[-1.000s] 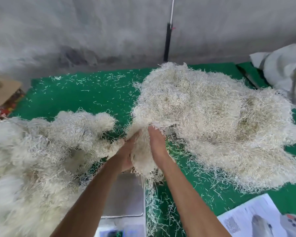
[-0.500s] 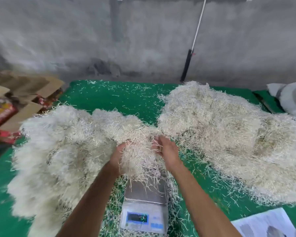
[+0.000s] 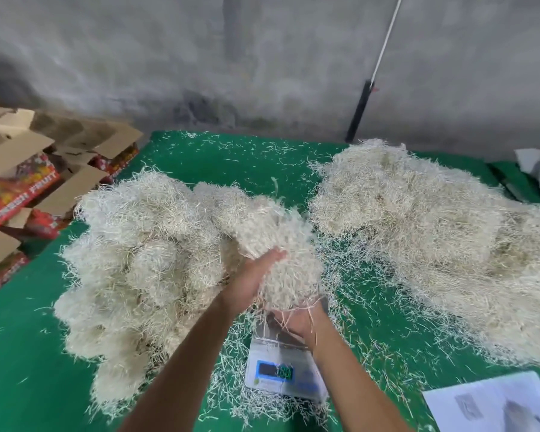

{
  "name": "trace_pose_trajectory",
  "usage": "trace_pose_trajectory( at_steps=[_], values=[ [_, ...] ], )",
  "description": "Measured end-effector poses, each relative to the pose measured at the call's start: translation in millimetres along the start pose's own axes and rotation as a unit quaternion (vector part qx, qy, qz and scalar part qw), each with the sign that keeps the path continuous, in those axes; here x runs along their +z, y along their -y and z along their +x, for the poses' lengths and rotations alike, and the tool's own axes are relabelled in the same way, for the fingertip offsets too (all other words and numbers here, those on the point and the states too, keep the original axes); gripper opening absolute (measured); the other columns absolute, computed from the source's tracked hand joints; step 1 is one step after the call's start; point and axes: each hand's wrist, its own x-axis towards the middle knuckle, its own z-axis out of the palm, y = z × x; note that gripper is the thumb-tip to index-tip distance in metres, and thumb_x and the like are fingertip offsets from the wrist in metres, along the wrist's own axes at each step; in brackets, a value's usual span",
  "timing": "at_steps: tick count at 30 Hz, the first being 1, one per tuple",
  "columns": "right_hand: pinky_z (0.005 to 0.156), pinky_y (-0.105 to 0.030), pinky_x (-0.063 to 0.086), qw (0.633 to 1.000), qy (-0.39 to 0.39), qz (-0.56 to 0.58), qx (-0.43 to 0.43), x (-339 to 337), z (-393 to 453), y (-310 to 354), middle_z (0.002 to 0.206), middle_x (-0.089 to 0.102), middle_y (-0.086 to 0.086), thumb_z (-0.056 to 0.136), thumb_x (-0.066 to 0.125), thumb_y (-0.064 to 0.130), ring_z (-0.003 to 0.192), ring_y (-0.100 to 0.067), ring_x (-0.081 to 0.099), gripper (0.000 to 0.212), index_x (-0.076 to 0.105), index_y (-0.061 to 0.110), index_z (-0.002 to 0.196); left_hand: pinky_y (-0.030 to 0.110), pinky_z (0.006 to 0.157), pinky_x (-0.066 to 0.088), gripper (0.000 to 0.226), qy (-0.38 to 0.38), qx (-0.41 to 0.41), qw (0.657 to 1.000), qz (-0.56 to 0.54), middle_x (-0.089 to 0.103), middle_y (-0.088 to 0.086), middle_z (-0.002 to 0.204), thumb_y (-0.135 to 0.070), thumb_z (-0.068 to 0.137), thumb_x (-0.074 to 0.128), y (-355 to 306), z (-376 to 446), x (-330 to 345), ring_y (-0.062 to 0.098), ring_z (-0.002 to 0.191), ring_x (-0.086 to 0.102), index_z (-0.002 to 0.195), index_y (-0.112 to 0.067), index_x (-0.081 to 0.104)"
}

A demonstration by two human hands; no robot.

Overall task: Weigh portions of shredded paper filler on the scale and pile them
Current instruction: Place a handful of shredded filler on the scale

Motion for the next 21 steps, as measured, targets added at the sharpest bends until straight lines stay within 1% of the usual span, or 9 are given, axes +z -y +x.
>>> trace_pose_trajectory(
  at_steps=[2,4,6,8,11,13,16,18,21],
  values=[
    [0.098,-0.054,0.052,0.997,-0.065,-0.02,-0.035,10,-2,11,0.109,0.072,-0.027,0.066,0.092,0.054,0.109,-0.041,0.067,0.068,0.078,0.002,0.107,0.055,0.115,0.03,0.112,-0.058,-0.002,0.979,0.195,0.042,0.022,0.151,-0.102,0.062,0.038,13,-2,4,0.033,0.133,0.05,0.127,-0.013,0.06],
    [0.078,-0.039,0.062,0.995,-0.057,-0.066,-0.055,13,-3,24,0.097,0.077,-0.016,0.094,0.066,0.056,0.089,-0.026,0.076,0.05,0.082,0.008,0.098,0.058,0.114,0.035,0.092,-0.071,0.01,0.967,0.245,0.049,0.035,0.138,-0.093,0.074,0.035,17,-4,5,0.041,0.118,0.059,0.085,-0.007,0.066],
    [0.087,-0.033,0.06,0.968,-0.099,-0.217,-0.082,14,-7,29,0.12,0.073,-0.009,0.093,0.068,0.048,0.106,-0.018,0.073,0.055,0.067,0.008,0.13,0.059,0.107,0.042,0.073,-0.084,0.008,0.973,0.217,0.045,0.039,0.139,-0.06,0.091,0.059,17,1,0,0.049,0.121,0.055,0.116,0.009,0.06],
    [0.106,-0.039,0.044,0.911,-0.168,-0.354,-0.127,10,-13,32,0.155,0.043,-0.01,0.087,0.077,0.052,0.14,-0.028,0.048,0.095,0.028,0.017,0.16,0.05,0.098,0.054,0.086,-0.068,-0.009,0.99,0.122,0.046,0.032,0.143,-0.036,0.086,0.077,16,5,-7,0.041,0.116,0.062,0.147,0.004,0.033],
    [0.111,-0.032,0.032,0.847,-0.244,-0.399,-0.252,20,-23,40,0.167,0.027,-0.003,0.094,0.073,0.044,0.149,-0.024,0.035,0.089,0.024,0.016,0.162,0.052,0.087,0.058,0.068,0.042,-0.016,0.987,-0.153,0.05,0.02,0.142,-0.04,0.081,0.081,25,8,-17,0.034,0.114,0.062,0.137,-0.017,0.05],
    [0.109,-0.027,0.032,0.83,-0.206,-0.434,-0.282,31,-32,37,0.159,0.036,0.012,0.096,0.062,0.061,0.137,-0.005,0.045,0.077,0.031,0.03,0.159,0.064,0.091,0.052,0.052,0.12,-0.03,0.961,-0.247,0.058,0.017,0.136,-0.056,0.088,0.07,31,4,-17,0.04,0.121,0.058,0.133,-0.034,0.058],
    [0.119,-0.038,0.03,0.846,-0.081,-0.497,-0.176,40,-35,17,0.156,0.04,0.017,0.094,0.023,0.087,0.14,-0.003,0.041,0.08,0.041,0.038,0.154,0.053,0.112,0.036,0.063,0.132,-0.012,0.983,-0.13,0.039,0.004,0.157,-0.079,0.076,0.066,24,-3,6,0.027,0.145,0.036,0.133,-0.056,0.052],
    [0.1,-0.032,0.05,0.89,-0.112,-0.393,-0.201,44,-37,22,0.124,0.07,0.01,0.107,0.02,0.067,0.116,-0.016,0.062,0.054,0.065,0.041,0.122,0.05,0.115,0.029,0.102,0.011,-0.021,0.999,-0.031,0.033,0.0,0.159,-0.074,0.067,0.076,15,-9,16,0.027,0.146,0.032,0.151,-0.034,0.035],
    [0.078,-0.033,0.055,0.893,-0.216,-0.28,-0.278,38,-42,51,0.103,0.075,-0.001,0.11,0.04,0.037,0.085,-0.022,0.063,0.032,0.07,0.024,0.11,0.045,0.097,0.05,0.041,-0.081,0.018,0.991,-0.104,0.05,0.01,0.146,-0.038,0.089,0.068,20,-7,-3,0.024,0.112,0.06,0.126,-0.024,0.058]
  ],
)
